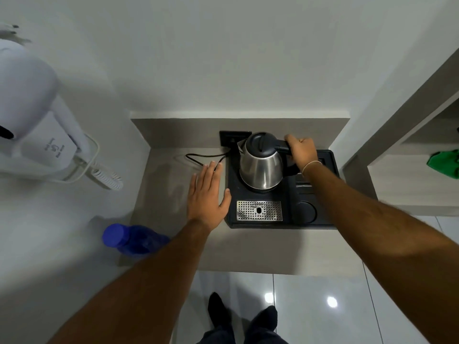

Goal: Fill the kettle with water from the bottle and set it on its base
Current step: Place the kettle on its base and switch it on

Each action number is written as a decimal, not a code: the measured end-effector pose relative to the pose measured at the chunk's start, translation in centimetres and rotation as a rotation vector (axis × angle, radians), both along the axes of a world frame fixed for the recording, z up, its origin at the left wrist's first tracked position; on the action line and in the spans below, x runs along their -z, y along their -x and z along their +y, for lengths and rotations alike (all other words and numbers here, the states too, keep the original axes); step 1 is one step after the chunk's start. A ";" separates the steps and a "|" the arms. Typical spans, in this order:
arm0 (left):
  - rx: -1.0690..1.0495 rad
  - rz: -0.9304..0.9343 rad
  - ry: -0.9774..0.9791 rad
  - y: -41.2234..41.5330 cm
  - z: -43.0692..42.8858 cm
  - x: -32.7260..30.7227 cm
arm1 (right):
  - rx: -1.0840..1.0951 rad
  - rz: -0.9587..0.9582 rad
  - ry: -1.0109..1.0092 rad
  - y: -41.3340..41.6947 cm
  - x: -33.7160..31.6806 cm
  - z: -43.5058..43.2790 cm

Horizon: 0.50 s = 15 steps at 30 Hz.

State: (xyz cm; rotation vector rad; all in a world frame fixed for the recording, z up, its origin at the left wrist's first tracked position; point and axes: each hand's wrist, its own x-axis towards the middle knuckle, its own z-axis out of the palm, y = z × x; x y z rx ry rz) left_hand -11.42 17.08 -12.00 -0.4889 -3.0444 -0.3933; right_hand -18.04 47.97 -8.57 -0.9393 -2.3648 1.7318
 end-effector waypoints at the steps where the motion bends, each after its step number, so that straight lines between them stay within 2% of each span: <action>1: -0.003 -0.003 0.007 -0.1 -0.1 -0.1 | -0.014 -0.006 0.003 -0.1 0.1 0.3; 6: -0.019 -0.024 0.006 -0.3 -0.4 0.2 | -0.032 0.002 0.073 -0.9 0.1 0.6; 9: -0.004 -0.047 0.014 -0.7 -0.3 0.2 | 0.041 0.024 0.176 -1.8 0.5 0.7; 15: 0.031 -0.042 0.028 -1.3 -0.2 0.3 | 0.022 0.030 0.103 -2.8 -0.3 -0.1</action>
